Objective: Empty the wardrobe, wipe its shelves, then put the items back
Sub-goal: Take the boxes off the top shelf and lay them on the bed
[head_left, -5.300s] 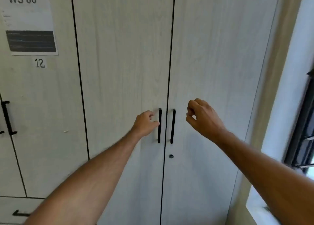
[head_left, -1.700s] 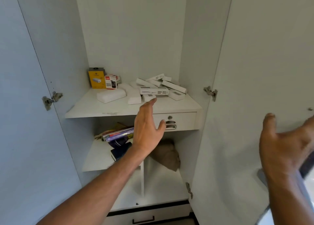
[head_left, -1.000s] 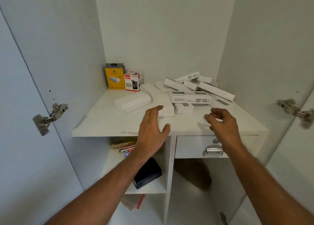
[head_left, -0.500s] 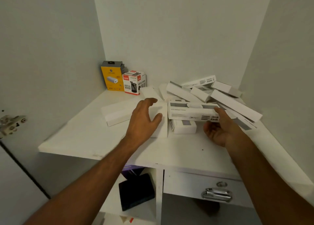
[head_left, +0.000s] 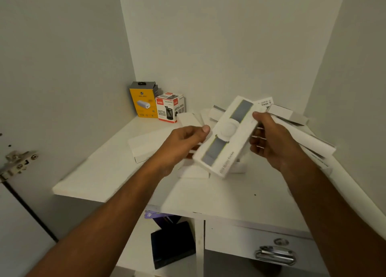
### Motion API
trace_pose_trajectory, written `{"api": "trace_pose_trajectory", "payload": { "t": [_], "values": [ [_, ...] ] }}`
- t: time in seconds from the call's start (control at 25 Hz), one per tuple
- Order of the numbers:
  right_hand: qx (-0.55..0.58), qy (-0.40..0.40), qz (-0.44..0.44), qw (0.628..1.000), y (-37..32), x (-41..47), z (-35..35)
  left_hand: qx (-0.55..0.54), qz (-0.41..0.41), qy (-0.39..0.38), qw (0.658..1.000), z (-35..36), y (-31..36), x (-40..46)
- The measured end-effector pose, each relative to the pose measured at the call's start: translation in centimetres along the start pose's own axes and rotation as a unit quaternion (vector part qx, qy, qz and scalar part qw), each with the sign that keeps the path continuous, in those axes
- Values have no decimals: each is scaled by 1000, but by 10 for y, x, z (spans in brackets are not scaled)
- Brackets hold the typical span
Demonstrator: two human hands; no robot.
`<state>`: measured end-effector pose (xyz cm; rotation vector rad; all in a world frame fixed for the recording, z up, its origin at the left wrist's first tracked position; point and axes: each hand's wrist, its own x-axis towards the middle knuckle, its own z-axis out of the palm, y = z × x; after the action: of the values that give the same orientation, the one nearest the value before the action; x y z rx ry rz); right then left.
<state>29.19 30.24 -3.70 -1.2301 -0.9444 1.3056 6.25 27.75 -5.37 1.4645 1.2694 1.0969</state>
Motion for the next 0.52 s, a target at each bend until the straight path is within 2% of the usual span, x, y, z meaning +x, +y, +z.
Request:
{"api": "trace_pose_trajectory", "payload": {
  "t": [0.08, 0.16, 0.2, 0.28, 0.32, 0.44, 0.52],
  "values": [
    [-22, -25, -11, 999, -1, -7, 15, -46, -31, -68, 996, -6, 0, -10],
    [-65, 4, -40, 997, 10, -9, 25, -62, -39, -53, 996, -16, -5, -20],
    [-150, 46, -74, 985, 19, -8, 27, -72, -41, -23, 996, -24, -10, -25],
    [-399, 109, -132, 901, 41, -3, 26, -107, -49, 52, 992, -43, -19, -34],
    [-482, 103, -129, 860, 52, -4, 29, -127, -52, 85, 987, -54, -23, -39],
    [-586, 68, -72, 804, 77, -5, 46, -160, -54, 137, 976, -80, -33, -58],
    [-622, 88, -64, 775, 86, -5, 55, -177, -62, 149, 971, -93, -38, -71]
  ]
}}
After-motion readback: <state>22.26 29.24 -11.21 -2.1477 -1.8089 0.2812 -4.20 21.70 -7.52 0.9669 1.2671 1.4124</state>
